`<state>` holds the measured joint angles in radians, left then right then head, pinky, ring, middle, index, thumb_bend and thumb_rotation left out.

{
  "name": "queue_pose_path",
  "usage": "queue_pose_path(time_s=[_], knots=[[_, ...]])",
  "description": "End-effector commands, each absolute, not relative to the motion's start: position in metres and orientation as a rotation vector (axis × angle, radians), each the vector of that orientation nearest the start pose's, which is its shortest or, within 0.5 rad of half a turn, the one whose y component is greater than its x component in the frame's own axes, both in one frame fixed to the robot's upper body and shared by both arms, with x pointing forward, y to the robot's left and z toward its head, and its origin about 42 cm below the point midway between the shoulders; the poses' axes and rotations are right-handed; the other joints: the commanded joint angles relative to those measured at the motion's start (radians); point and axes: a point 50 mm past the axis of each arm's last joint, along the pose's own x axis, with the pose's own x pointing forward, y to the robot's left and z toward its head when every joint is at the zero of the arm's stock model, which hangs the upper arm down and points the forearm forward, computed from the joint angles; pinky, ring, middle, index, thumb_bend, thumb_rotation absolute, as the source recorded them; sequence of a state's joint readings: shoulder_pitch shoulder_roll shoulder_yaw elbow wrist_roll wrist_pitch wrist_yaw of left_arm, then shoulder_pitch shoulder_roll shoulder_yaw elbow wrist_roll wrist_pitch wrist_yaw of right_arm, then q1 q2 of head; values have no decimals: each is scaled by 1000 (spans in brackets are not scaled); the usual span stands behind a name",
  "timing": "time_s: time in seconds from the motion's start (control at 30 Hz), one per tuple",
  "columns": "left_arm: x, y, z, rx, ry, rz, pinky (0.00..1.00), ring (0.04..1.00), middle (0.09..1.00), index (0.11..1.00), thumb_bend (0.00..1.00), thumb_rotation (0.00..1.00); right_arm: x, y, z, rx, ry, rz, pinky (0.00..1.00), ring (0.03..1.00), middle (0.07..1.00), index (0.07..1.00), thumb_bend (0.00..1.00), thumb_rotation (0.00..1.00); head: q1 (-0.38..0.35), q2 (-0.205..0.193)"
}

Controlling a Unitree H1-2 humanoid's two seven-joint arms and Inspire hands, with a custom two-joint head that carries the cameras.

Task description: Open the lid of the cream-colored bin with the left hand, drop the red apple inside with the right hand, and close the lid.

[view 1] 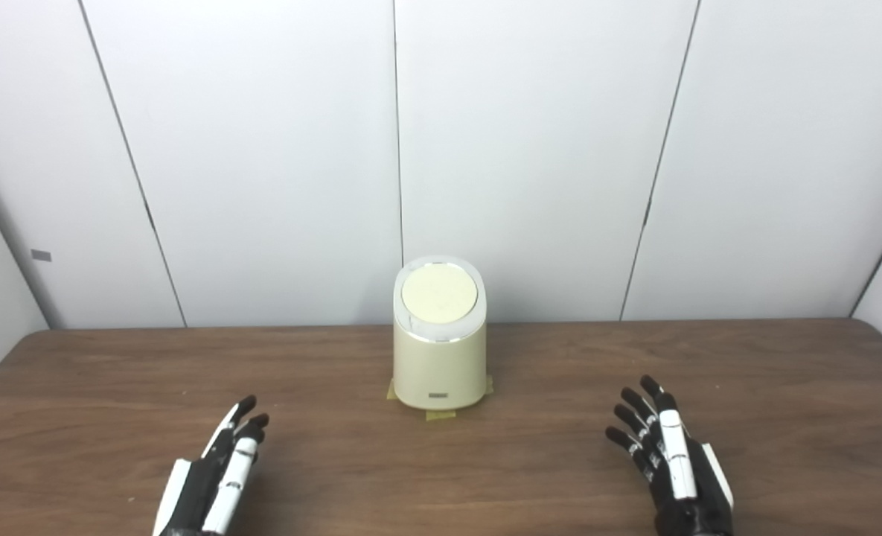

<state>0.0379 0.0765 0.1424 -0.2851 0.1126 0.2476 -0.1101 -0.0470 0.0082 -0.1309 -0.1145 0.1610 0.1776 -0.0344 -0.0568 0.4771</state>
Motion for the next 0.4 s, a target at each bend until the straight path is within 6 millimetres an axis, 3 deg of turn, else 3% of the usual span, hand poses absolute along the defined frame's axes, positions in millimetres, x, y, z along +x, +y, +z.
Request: queue_pose_path(time_s=[0.0, 0.17, 0.37], knots=[[271, 269, 161, 136, -61, 83, 932, 911, 908, 971, 313, 905, 301, -242, 150, 163, -92, -98, 804, 895, 902, 948, 540, 901, 5, 3], [272, 273, 160, 61, -69, 66, 938, 909, 920, 962, 298, 945, 298, -243, 155, 99, -74, -71, 866, 925, 919, 973, 553, 972, 12, 13], [267, 269, 169, 8, -87, 74, 934, 904, 918, 954, 293, 999, 295, -248, 160, 103, -67, -59, 953, 975, 967, 995, 565, 953, 39, 31]])
